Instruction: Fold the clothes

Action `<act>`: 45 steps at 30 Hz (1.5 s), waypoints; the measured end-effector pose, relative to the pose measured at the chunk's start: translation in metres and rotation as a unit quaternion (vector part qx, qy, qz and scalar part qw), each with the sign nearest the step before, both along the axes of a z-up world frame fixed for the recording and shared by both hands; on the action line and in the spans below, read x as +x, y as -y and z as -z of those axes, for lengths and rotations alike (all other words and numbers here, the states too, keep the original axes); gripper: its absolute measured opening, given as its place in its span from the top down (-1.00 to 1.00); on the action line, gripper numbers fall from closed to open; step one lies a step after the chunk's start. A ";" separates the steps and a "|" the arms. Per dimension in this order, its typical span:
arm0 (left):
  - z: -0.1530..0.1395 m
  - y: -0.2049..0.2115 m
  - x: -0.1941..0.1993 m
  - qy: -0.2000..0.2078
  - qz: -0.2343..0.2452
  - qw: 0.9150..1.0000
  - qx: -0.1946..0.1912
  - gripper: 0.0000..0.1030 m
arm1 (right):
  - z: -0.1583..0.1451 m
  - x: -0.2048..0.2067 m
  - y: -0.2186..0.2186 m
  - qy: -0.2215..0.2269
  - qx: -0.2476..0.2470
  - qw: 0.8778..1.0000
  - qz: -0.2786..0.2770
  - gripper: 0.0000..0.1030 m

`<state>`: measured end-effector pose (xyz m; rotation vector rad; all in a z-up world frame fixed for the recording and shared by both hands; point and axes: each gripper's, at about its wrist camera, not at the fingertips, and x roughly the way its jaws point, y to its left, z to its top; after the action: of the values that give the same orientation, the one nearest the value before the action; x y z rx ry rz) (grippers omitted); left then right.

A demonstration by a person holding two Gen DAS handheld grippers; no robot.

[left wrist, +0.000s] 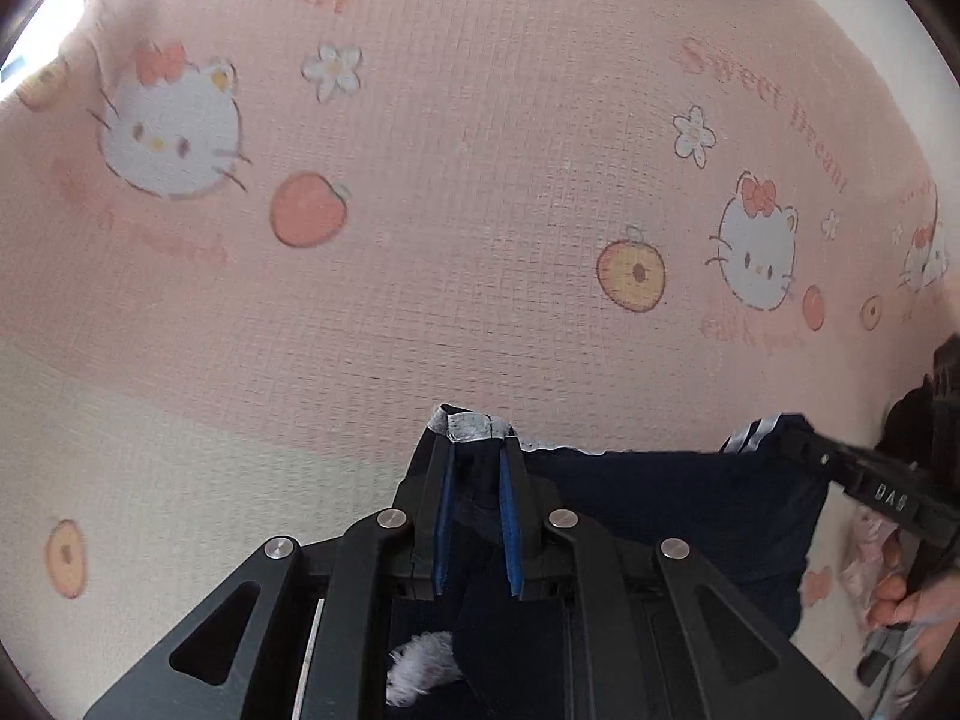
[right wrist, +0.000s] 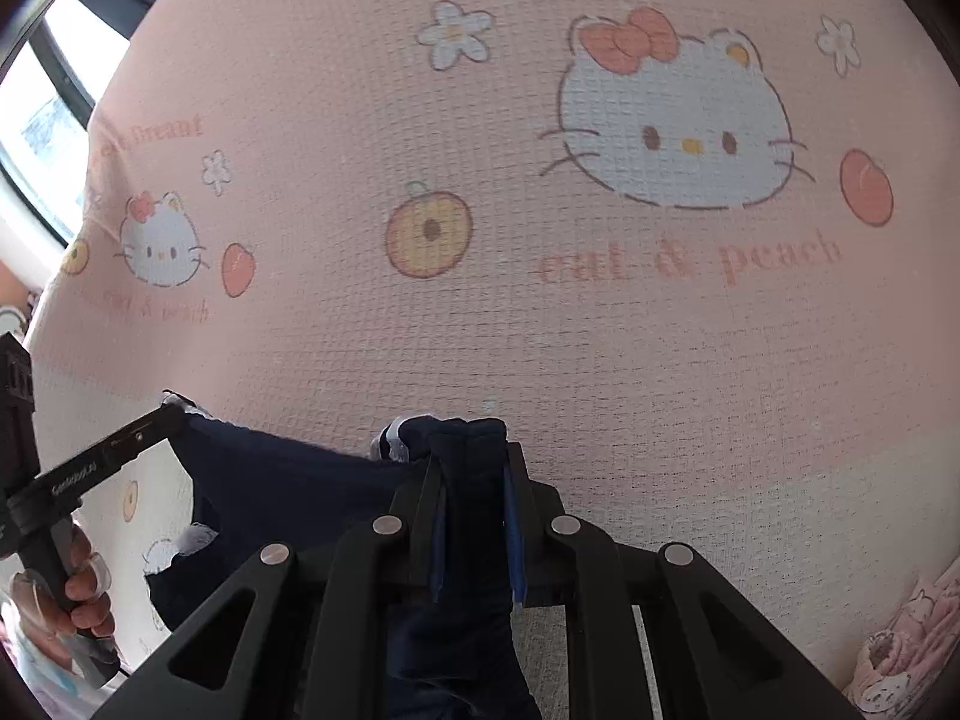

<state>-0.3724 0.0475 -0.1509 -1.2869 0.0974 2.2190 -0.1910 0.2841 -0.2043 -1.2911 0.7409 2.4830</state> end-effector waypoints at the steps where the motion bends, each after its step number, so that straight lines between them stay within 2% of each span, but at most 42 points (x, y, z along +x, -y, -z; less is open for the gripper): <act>1: 0.002 -0.001 -0.007 0.011 -0.004 1.000 0.007 0.77 | 0.001 0.001 -0.003 -0.001 -0.007 1.000 0.005 0.73; 6: 0.015 -0.001 -0.030 0.066 -0.011 0.996 0.062 0.77 | 0.007 -0.002 -0.008 0.011 -0.013 1.000 0.010 0.73; 13: 0.024 -0.019 -0.043 0.065 0.011 0.997 0.030 0.77 | 0.007 -0.012 -0.018 0.022 -0.018 0.999 0.025 0.73; 22: 0.037 -0.029 -0.079 0.087 -0.008 0.994 0.057 0.77 | 0.015 -0.026 -0.032 0.055 -0.030 0.996 0.058 0.73; 27: 0.033 -0.038 -0.083 0.067 0.006 0.997 0.043 0.77 | 0.025 -0.028 -0.038 0.074 -0.048 0.994 0.065 0.70; 28: 0.030 -0.038 -0.082 0.061 0.007 0.997 0.043 0.77 | 0.026 -0.029 -0.039 0.077 -0.047 0.994 0.067 0.64; 30: 0.025 -0.038 -0.081 0.054 0.003 0.998 0.035 0.76 | 0.025 -0.026 -0.042 0.070 -0.051 0.993 0.076 0.03; 31: 0.024 -0.039 -0.080 0.061 0.009 0.998 0.028 0.76 | 0.025 -0.024 -0.044 0.067 -0.052 0.993 0.081 -0.04; 35: 0.028 -0.039 -0.070 0.082 0.035 0.996 -0.002 0.64 | 0.017 -0.020 -0.043 0.057 -0.056 0.994 0.072 -0.05; 41: 0.043 -0.038 -0.047 0.109 0.075 0.990 -0.049 0.56 | 0.003 -0.021 -0.030 0.069 -0.024 0.997 0.039 -0.05; 45: 0.054 -0.032 -0.034 0.123 0.092 0.985 -0.080 0.56 | -0.014 -0.029 -0.008 0.074 -0.009 0.997 -0.021 -0.05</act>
<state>-0.4063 0.0798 -0.2047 -1.5627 0.2918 1.9123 -0.2203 0.2924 -0.1902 -1.4913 0.7087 2.3862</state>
